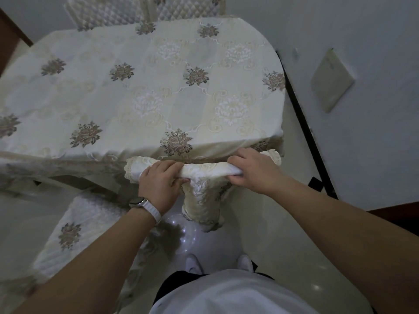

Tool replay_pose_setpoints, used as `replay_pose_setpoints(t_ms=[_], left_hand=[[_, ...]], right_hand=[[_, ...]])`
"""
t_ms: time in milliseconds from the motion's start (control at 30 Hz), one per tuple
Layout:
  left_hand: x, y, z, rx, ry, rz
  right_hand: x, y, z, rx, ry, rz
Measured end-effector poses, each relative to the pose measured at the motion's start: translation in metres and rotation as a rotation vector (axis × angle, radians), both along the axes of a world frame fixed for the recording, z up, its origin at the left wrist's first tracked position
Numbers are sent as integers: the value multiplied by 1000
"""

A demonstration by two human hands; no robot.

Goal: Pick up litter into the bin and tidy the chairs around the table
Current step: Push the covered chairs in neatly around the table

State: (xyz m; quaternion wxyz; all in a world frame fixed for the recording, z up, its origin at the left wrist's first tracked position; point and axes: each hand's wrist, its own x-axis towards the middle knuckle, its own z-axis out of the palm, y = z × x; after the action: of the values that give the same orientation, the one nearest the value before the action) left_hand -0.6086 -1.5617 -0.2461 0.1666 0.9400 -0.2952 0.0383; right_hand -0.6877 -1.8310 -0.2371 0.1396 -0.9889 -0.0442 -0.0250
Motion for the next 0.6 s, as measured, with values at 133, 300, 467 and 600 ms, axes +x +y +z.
replay_pose_setpoints(t_ms=[133, 300, 467, 600], left_hand=[[-1, 1, -1, -4, 21, -8], [-10, -2, 7, -33, 51, 24], [-41, -4, 20, -40, -6, 49], [-80, 23, 31, 21, -51, 122]], right_hand=[[0, 1, -1, -21, -10, 3], [-6, 7, 3, -1, 61, -25], [-14, 14, 13, -11, 2, -17], [-22, 34, 16, -14, -158, 101]])
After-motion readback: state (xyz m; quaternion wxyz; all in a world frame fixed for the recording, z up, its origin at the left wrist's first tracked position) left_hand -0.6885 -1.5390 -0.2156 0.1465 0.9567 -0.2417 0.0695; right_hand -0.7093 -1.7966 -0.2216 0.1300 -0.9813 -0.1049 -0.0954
